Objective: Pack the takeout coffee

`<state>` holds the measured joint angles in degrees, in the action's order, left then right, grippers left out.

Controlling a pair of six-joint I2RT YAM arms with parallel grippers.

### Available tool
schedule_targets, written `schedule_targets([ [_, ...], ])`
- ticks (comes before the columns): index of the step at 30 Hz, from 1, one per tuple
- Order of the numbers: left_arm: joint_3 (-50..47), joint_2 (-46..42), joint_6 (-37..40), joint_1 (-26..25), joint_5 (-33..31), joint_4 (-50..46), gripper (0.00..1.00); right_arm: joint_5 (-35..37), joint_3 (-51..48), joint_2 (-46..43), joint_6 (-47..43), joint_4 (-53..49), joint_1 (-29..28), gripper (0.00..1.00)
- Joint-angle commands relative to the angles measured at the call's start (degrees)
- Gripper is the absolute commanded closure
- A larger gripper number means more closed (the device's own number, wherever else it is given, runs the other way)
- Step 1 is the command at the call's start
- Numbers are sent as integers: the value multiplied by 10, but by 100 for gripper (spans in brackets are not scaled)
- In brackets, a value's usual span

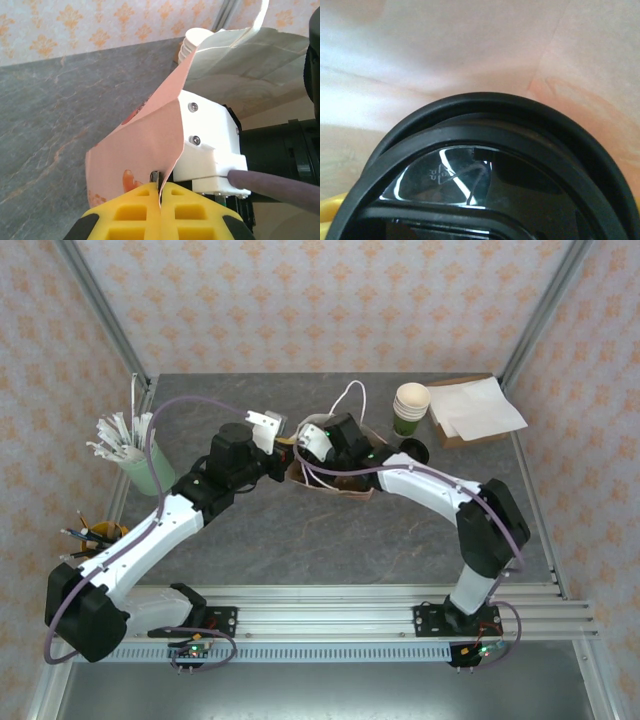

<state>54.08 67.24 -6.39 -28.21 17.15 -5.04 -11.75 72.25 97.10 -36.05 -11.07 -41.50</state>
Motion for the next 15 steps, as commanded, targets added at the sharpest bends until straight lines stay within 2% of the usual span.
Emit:
schedule_targets([
  [1, 6, 1, 20, 5, -49, -3, 100, 19, -15, -47, -52, 50, -18, 43],
  [5, 7, -7, 24, 0, -79, 14, 100, 40, -33, -67, -69, 39, -29, 43],
  [9, -7, -16, 60, -34, -134, 31, 100, 64, -74, -83, -99, 32, -51, 44],
  [15, -56, -28, 1, -42, -160, 79, 100, 83, -97, -88, -77, 12, -68, 44],
])
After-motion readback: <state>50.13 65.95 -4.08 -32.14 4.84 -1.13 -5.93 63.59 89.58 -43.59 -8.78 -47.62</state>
